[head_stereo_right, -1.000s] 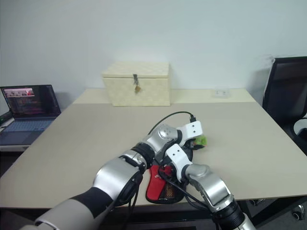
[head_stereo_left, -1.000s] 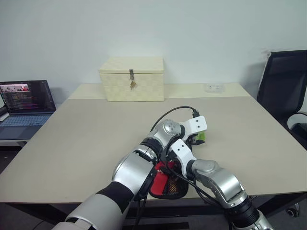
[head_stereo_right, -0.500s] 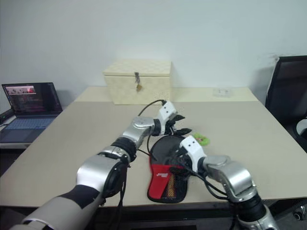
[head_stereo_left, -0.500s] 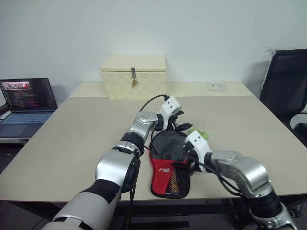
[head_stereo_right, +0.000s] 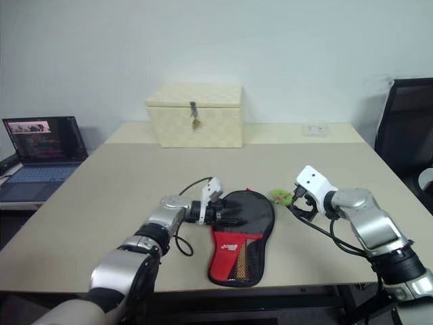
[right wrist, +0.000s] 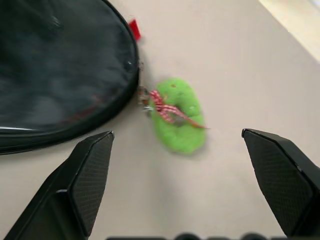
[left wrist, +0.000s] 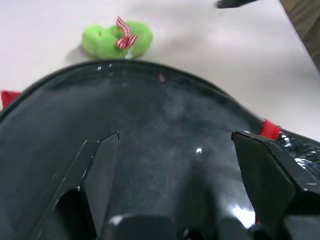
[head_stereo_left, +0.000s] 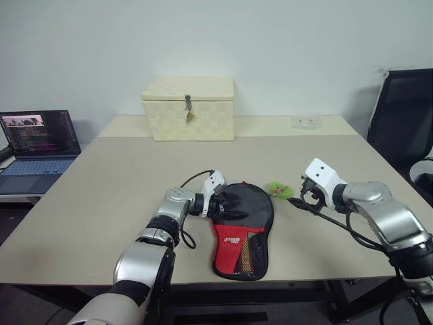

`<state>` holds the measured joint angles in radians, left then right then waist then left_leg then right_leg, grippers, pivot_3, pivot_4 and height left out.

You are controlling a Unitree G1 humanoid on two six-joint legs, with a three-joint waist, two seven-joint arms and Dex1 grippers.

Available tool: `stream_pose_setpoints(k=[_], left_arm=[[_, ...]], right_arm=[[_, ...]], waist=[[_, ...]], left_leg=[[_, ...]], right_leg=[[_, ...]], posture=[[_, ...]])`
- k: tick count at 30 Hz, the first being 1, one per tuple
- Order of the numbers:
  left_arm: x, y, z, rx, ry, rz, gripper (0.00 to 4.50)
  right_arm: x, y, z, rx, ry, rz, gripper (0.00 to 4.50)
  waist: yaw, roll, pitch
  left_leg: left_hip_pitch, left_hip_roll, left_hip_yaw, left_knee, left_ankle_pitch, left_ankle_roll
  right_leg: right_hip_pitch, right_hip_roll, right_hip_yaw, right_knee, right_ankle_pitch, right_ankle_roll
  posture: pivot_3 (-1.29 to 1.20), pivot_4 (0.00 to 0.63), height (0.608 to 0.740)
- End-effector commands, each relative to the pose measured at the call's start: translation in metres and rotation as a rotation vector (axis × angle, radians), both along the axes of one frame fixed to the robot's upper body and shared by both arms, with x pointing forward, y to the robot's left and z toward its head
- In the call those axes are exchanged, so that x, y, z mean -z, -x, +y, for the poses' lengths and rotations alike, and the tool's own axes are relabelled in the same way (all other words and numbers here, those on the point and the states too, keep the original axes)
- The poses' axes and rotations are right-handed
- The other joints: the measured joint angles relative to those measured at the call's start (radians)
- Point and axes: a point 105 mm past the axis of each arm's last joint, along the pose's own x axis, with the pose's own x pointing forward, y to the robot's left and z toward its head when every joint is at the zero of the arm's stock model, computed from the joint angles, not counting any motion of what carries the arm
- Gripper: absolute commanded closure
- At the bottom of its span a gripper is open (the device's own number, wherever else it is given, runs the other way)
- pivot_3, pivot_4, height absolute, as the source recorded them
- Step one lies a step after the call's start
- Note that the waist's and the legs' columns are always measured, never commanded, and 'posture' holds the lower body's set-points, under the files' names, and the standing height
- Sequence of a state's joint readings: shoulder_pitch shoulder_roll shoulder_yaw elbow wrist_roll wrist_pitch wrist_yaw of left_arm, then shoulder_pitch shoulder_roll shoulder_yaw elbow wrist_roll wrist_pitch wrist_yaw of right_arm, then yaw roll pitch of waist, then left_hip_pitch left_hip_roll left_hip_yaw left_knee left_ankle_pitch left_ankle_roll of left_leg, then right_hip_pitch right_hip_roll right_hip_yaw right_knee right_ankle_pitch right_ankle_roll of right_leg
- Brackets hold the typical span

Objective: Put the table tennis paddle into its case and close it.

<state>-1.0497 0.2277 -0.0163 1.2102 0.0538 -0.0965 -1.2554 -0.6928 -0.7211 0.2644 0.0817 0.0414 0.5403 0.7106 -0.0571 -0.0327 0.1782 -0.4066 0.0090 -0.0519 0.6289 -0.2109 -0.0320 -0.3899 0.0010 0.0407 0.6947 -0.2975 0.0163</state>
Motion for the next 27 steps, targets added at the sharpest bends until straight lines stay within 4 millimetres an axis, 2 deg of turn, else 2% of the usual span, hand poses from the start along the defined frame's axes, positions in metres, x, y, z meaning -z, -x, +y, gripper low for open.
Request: stream_pose_setpoints(k=[1, 6, 10, 13, 17, 25, 27], left_arm=[[-0.001, 0.000, -0.004, 0.014, -0.026, -0.038, 0.58], [-0.002, 0.002, -0.009, 0.030, -0.011, -0.031, 0.58], [-0.002, 0.003, -0.009, 0.037, -0.017, -0.035, 0.58], [-0.001, 0.004, -0.009, 0.043, -0.023, -0.034, 0.53], [0.004, 0.006, -0.009, 0.053, -0.035, -0.025, 0.53], [0.011, 0.009, -0.014, 0.056, -0.044, 0.000, 0.53], [0.014, 0.010, -0.017, 0.060, -0.047, 0.010, 0.53]], right_arm=[[0.002, -0.017, 0.004, -0.037, 0.084, -0.077, 0.00], [0.022, -0.048, -0.002, 0.005, 0.187, -0.110, 0.00], [0.033, -0.060, -0.006, 0.048, 0.195, -0.090, 0.00], [0.043, -0.062, -0.009, 0.075, 0.187, -0.043, 0.59], [0.049, -0.061, -0.010, 0.064, 0.188, -0.003, 1.87], [0.048, -0.058, -0.012, 0.039, 0.212, -0.009, 4.47], [0.046, -0.055, -0.019, 0.044, 0.233, -0.014, 4.47]], waist=[[0.001, 0.000, 0.000], [0.002, 0.000, 0.000], [0.000, 0.000, 0.000], [-0.001, 0.000, 0.000], [0.000, 0.000, 0.000], [0.001, 0.000, 0.000], [0.004, 0.000, 0.000]], left_leg=[[0.000, 0.000, 0.000, 0.000, 0.000, 0.000], [0.000, 0.001, 0.000, 0.000, 0.000, 0.000], [0.001, 0.001, 0.000, 0.000, 0.000, 0.000], [0.002, 0.001, 0.001, 0.000, 0.000, 0.000], [0.006, 0.001, 0.001, 0.000, 0.000, 0.000], [0.006, 0.001, 0.001, 0.000, 0.000, 0.000], [0.006, 0.001, 0.001, 0.000, 0.000, 0.000]], right_leg=[[0.000, 0.000, 0.000, 0.000, 0.000, -0.001], [0.000, -0.001, 0.000, 0.001, 0.001, -0.001], [0.000, -0.001, 0.000, 0.001, 0.001, -0.002], [0.001, -0.002, 0.001, 0.002, 0.001, -0.002], [0.005, -0.002, 0.001, 0.003, 0.001, -0.002], [0.005, -0.002, 0.001, 0.003, 0.001, -0.001], [0.005, -0.002, 0.001, 0.002, 0.001, -0.001]], posture=[[0.00, 0.150, 0.740], [0.00, 0.150, 0.740], [0.00, 0.150, 0.740], [0.00, 0.150, 0.740], [0.00, 0.150, 0.740], [0.00, 0.150, 0.740], [0.00, 0.150, 0.740]])
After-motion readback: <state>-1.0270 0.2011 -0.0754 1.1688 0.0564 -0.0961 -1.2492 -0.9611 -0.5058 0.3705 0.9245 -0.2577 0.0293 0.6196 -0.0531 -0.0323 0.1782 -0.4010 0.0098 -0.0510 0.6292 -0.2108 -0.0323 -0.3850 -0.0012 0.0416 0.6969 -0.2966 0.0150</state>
